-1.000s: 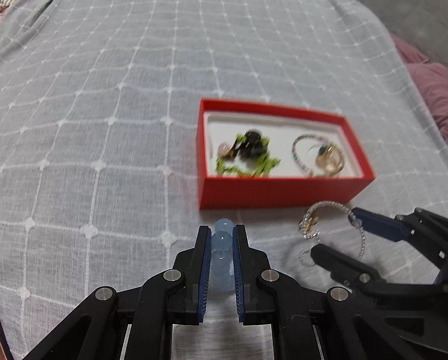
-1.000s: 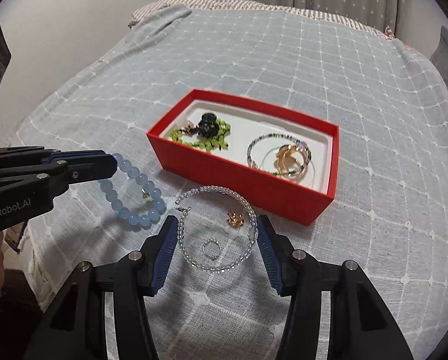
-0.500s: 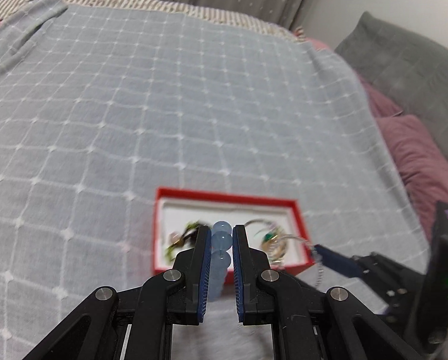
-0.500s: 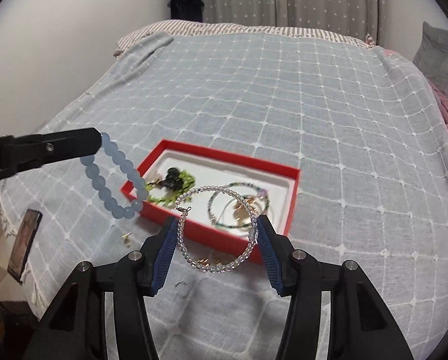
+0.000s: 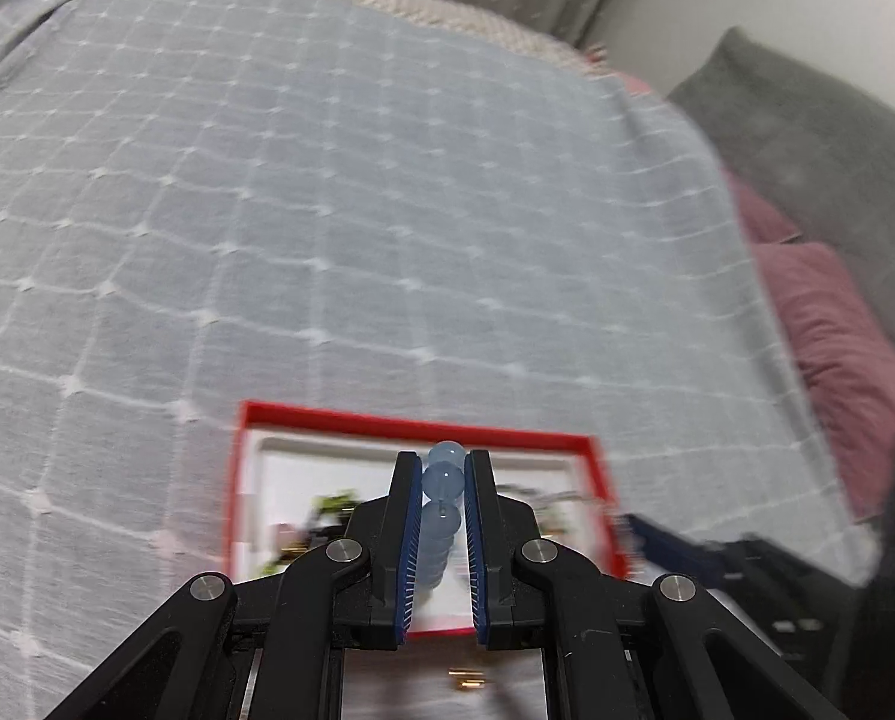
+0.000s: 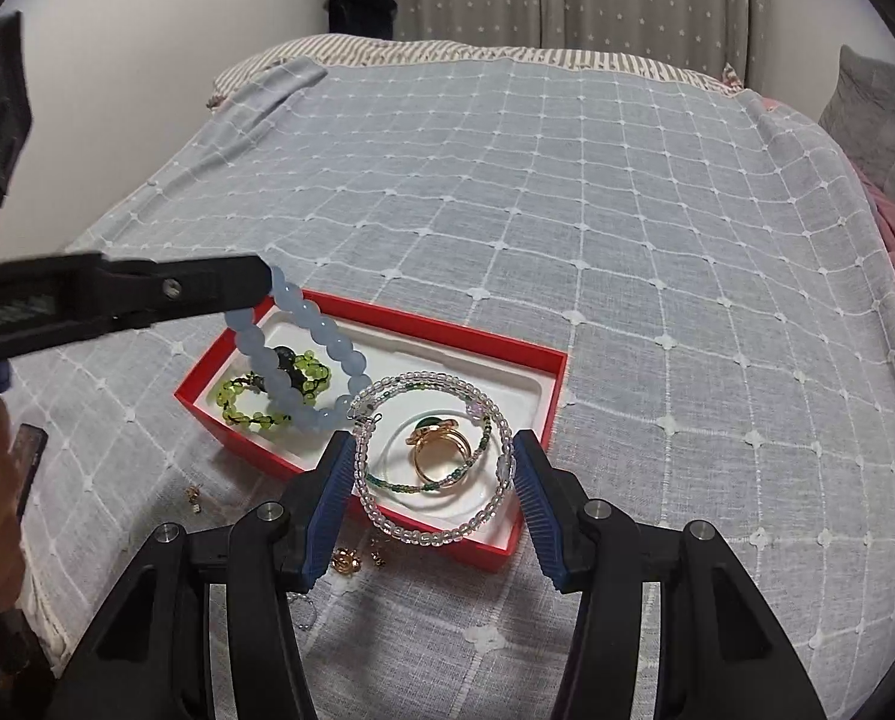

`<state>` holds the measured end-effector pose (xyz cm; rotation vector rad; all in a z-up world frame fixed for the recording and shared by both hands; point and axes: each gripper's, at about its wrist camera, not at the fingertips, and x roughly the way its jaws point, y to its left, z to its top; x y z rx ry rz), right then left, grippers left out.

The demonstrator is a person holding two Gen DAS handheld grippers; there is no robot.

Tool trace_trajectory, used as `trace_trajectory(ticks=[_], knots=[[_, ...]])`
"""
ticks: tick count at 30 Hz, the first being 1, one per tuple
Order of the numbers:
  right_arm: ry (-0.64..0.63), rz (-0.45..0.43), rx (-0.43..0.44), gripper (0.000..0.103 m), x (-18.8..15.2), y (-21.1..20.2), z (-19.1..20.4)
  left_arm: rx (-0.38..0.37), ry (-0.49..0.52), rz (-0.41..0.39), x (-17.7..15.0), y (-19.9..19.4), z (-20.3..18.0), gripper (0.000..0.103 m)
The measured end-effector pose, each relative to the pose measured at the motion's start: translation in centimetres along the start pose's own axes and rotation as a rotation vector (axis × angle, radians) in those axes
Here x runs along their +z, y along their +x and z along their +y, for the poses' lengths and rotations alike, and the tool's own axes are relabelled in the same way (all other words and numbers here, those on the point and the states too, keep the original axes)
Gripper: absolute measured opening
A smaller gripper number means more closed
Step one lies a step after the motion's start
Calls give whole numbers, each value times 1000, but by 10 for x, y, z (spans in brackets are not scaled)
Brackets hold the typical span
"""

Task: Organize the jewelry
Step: 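Lower both bracelets into the red box and open both tools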

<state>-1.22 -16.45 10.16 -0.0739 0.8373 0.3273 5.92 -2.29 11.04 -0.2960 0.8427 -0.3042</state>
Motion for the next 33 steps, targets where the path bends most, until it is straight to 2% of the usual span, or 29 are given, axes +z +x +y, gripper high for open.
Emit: trace_trajectory(ticks=[6,16,19,31,33], knots=[[-28,16,5,56,2,12,6,120,20,6,-3,8,15,9],[-30,30,4,58,7,31,4,190,47,16,-8,20,24,9],[-27,29,17,64,8,30,4,214,71,6,-7,18,21,11],[-35,12,29,66,2,0,6,234,144,-3,-19,-2,11,30],[-32,11,30,66,0,-8,6,234,156,-3,-22,-7,10,36]])
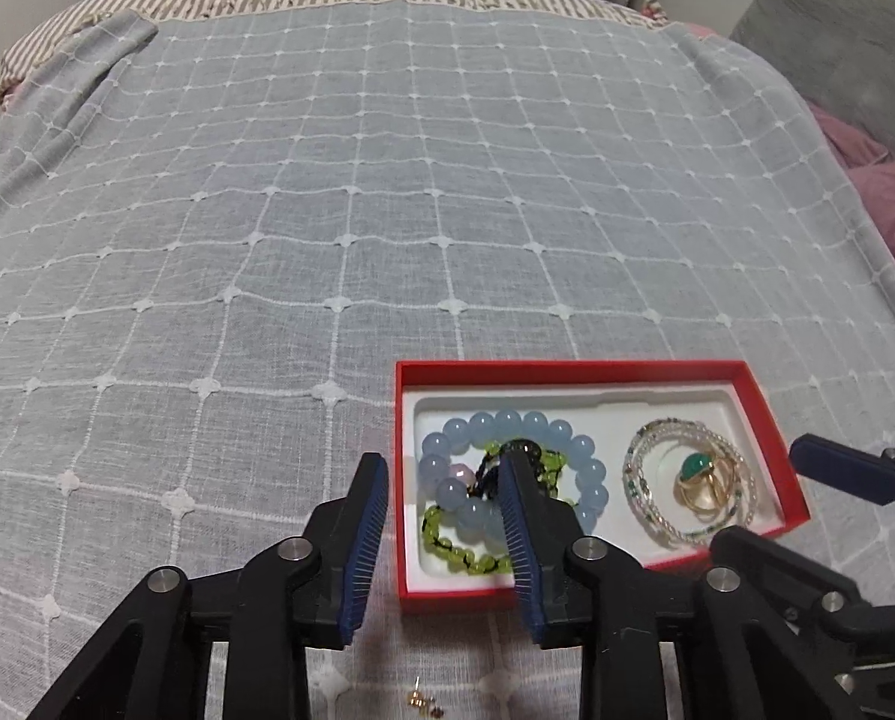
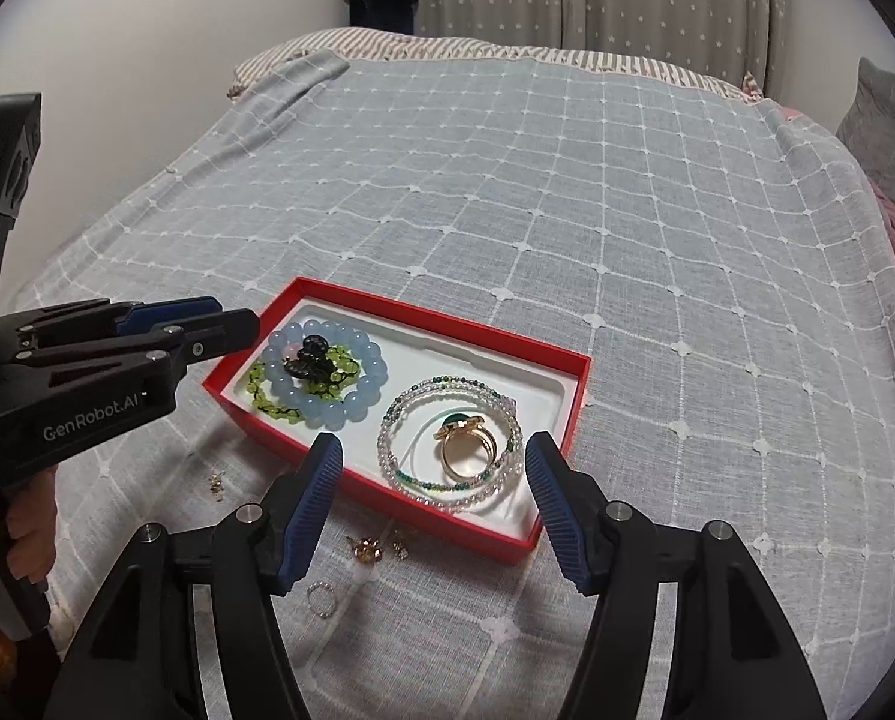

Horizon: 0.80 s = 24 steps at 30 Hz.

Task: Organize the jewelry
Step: 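Lower both bracelets into the red box and open both tools, then grasp the small silver ring on the cloth with the right tool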

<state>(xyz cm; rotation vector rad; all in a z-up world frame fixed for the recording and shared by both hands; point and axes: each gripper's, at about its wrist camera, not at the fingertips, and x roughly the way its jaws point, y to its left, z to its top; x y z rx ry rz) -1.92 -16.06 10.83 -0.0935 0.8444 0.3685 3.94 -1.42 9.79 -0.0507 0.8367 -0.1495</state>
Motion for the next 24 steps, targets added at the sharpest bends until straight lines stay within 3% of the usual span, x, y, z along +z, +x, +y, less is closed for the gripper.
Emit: trace_trajectory(ticks=[4,17,24], knots=[[3,7,-9,67,-6,-14,3,18,43,-1,-9,-11,-3,42],[22,95,-51,67,-32,-34,13,112,84,27,-39,-30,4,82],[28,148,-45,67,-45,-29,17,122,137,72,-58,-30,3,90]])
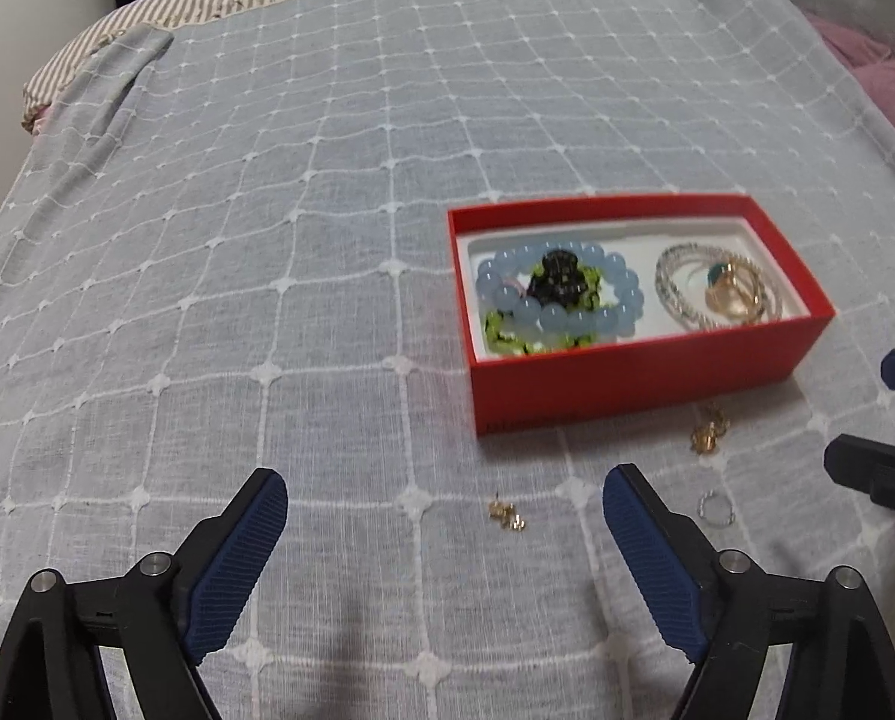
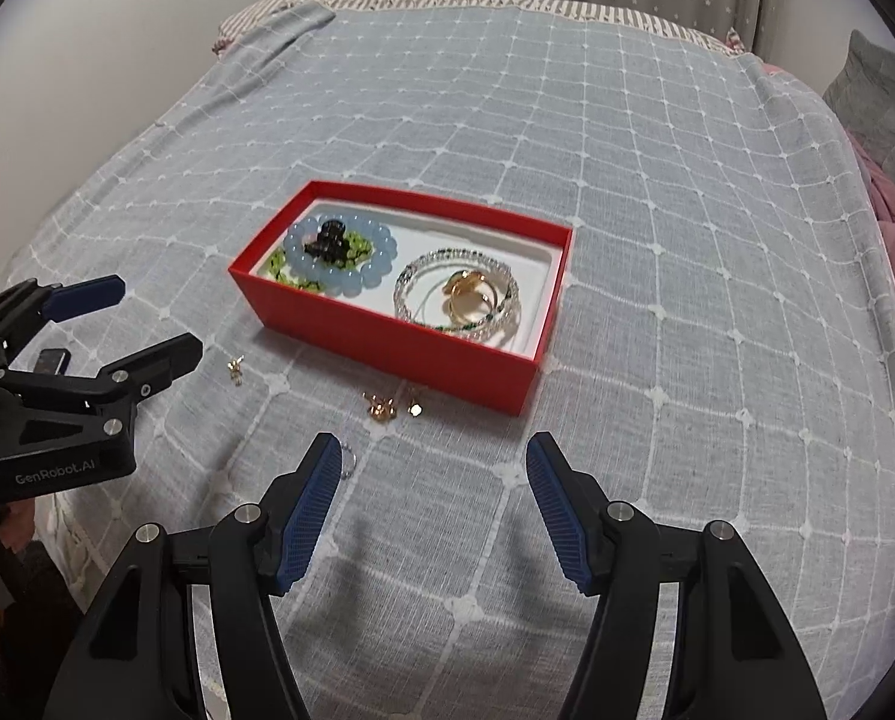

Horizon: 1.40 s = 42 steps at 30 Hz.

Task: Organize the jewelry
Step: 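Grasp the small silver ring on the cloth with the right tool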

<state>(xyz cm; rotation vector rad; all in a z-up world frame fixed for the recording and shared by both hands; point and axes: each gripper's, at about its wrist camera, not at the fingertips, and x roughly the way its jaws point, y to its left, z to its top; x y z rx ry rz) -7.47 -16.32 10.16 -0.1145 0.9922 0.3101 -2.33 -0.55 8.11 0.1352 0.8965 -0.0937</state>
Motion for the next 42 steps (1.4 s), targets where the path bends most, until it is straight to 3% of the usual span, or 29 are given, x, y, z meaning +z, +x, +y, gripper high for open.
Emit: trace_trajectory(ticks=[17,22,30,34,38,42], knots=[[-89,121,11,67,-21,37,24,5,108,119,-37,23,0,93],[-92,140,16,67,-19,45,27,-36,91,128,-36,26,0,93],[-56,130,62,67,-17,46,22,-98,58,137,-34,27,2,68],[-56,133,116,66,-17,52,26,-127,47,152,-33,29,4,63],[-92,131,118,50,-14,59,36,-165,36,169,-35,30,3,62],[-119,118,112,44,-13,62,44,-172,23,173,-35,30,6,62]])
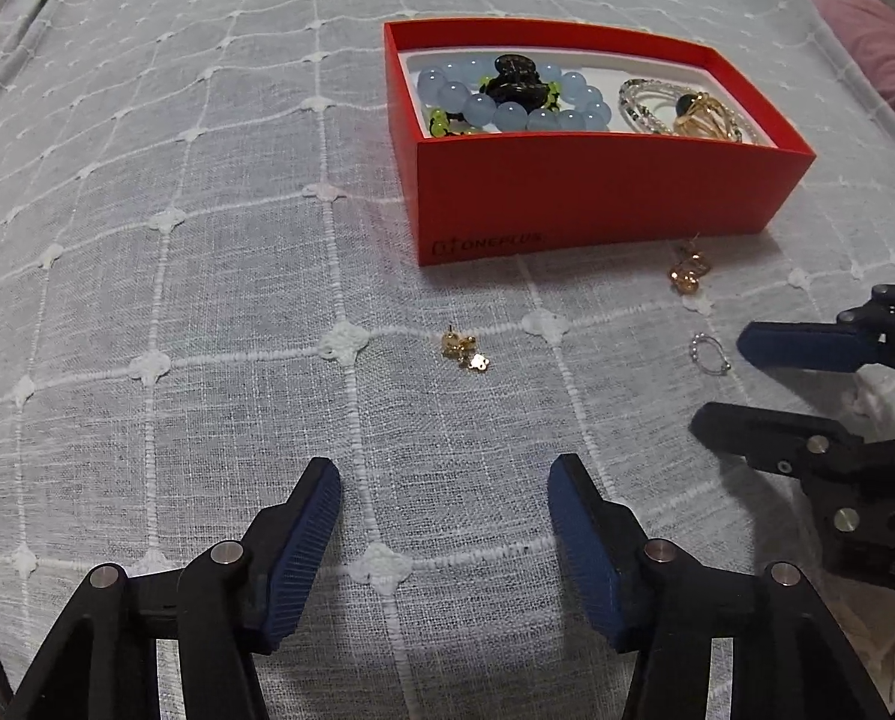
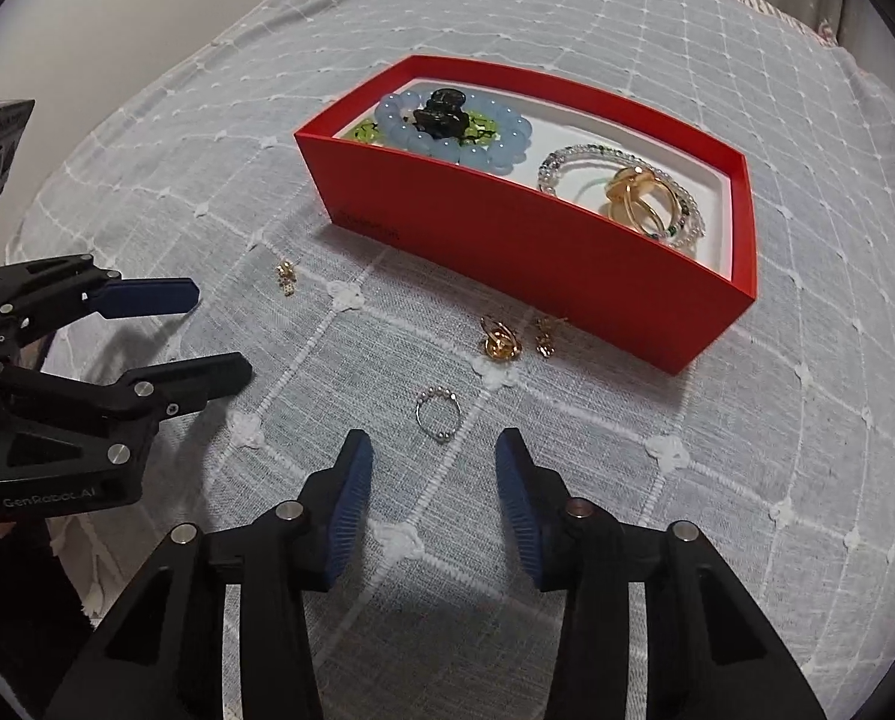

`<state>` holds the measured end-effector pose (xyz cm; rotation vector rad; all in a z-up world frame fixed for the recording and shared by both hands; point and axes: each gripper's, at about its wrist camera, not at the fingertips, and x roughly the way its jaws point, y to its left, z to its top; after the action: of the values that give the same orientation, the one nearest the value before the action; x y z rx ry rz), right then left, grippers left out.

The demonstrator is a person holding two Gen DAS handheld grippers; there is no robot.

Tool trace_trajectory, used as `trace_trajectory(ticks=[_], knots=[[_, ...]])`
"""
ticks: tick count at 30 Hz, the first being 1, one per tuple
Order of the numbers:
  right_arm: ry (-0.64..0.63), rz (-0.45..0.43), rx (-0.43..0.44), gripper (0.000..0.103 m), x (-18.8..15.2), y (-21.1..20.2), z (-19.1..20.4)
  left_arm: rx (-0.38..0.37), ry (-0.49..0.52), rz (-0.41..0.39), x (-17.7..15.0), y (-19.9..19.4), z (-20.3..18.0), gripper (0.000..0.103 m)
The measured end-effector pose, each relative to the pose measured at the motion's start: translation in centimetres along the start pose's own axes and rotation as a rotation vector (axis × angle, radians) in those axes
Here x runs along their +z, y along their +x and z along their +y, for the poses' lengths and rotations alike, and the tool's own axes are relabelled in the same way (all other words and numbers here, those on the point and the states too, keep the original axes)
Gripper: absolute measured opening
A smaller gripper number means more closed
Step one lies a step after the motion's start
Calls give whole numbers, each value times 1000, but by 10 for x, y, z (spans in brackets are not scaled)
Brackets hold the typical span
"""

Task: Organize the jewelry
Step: 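Grasp the small silver ring on the cloth with the right tool, then move the left tool to the gold earring beside the box while the right holds the ring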

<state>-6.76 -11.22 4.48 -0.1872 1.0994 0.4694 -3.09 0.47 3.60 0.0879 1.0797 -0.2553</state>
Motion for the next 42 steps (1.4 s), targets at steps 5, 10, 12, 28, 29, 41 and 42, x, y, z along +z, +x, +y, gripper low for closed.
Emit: trace_trajectory(ticks=[5,10,12,28,29,41,42], knots=[[-11,-25,-7,29,3,3,-1,7,-1,-8,0,-2,0,62],[-58,-39,-44,18,3,5,7,-5,13,-14,1,-3,-7,60],[-69,-43,-50,10,4,4,10,-12,22,-18,3,-4,-9,58],[25,-61,-65,4,-3,-16,-27,-58,67,-32,18,1,-44,51],[31,-62,-67,4,-5,-18,-30,-60,70,-32,19,2,-47,49],[81,-68,-85,4,-20,-35,-61,-135,99,-40,33,19,-79,22],[83,-69,-85,4,-21,-36,-62,-144,103,-45,35,21,-82,22]])
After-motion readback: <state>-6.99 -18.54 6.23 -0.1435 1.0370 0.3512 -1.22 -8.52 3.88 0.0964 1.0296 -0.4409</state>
